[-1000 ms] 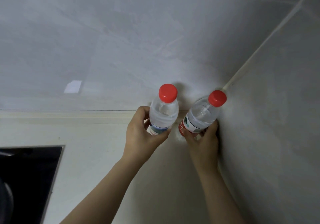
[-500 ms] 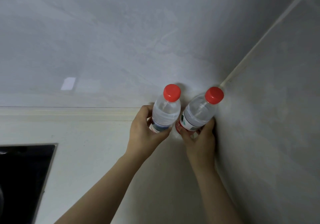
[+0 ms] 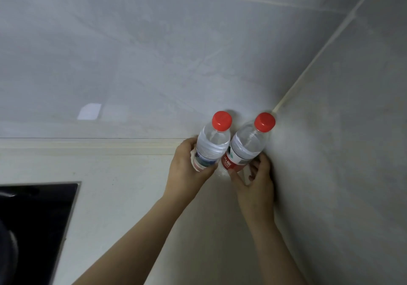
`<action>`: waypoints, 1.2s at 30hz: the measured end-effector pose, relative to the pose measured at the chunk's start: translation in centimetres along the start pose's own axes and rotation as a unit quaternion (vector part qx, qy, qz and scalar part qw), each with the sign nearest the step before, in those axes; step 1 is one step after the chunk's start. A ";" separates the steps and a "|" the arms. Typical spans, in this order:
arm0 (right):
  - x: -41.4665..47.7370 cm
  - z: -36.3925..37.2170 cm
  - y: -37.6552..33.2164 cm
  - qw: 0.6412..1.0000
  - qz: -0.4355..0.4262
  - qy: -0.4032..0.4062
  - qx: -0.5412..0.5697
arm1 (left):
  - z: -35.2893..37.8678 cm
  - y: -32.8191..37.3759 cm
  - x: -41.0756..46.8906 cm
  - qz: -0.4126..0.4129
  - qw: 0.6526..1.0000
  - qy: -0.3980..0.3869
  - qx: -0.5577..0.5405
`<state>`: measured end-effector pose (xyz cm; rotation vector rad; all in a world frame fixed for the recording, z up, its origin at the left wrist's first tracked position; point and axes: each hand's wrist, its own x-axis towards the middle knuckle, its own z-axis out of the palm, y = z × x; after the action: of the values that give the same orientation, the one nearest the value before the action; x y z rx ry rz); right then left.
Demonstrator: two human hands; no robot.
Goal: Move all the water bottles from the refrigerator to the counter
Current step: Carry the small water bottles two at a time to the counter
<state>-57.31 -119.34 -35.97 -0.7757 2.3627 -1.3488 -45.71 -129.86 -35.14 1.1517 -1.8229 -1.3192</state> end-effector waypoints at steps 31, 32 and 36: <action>-20.1 -5.1 -26.8 0.938 -0.331 -0.080 -0.064 | -30.1 15.8 -19.9 0.224 0.945 0.130 0.199; -20.5 -5.0 -27.7 0.933 -0.345 -0.083 -0.062 | -31.0 16.1 -20.5 0.224 0.942 0.140 0.208; -22.0 -4.8 -30.7 0.906 -0.403 -0.114 -0.059 | -33.5 17.2 -23.3 0.204 0.934 0.180 0.232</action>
<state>-32.88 -115.56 -7.09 -1.9767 2.0002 -1.2643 -12.18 -120.81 -7.64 1.0716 -1.9967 -0.4171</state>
